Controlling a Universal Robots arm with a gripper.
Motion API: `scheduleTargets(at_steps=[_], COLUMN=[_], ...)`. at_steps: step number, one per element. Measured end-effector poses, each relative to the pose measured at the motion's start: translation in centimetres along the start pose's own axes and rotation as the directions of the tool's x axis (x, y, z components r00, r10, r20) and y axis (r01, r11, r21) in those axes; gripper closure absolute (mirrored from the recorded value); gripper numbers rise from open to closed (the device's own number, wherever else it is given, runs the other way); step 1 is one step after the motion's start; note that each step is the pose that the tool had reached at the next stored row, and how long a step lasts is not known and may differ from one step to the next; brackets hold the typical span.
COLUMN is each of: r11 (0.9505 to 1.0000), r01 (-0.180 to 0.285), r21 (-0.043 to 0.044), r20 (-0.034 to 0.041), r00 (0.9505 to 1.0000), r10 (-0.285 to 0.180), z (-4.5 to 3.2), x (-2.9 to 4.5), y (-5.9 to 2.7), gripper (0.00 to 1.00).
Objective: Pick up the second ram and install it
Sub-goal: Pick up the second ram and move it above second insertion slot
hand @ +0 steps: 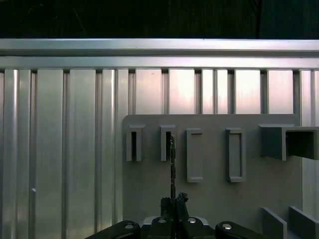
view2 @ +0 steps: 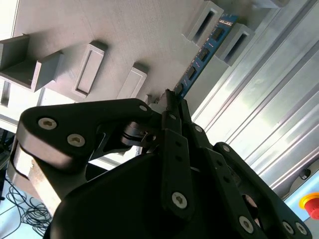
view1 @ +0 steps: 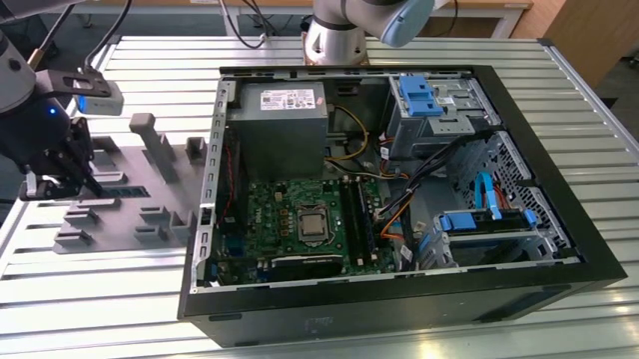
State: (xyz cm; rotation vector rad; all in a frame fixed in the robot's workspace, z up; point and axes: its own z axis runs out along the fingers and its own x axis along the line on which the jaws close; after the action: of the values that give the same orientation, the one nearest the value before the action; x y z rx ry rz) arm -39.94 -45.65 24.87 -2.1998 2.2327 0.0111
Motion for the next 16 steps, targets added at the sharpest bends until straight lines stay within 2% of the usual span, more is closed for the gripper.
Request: scheduleTargets(at_steps=[16], r11=[1.0], r01=[0.0], r21=[0.0], r20=[0.0], r00=[1.0], r10=[0.0], z=[-0.65], x=[-0.01], y=[0.0], gripper=[0.86])
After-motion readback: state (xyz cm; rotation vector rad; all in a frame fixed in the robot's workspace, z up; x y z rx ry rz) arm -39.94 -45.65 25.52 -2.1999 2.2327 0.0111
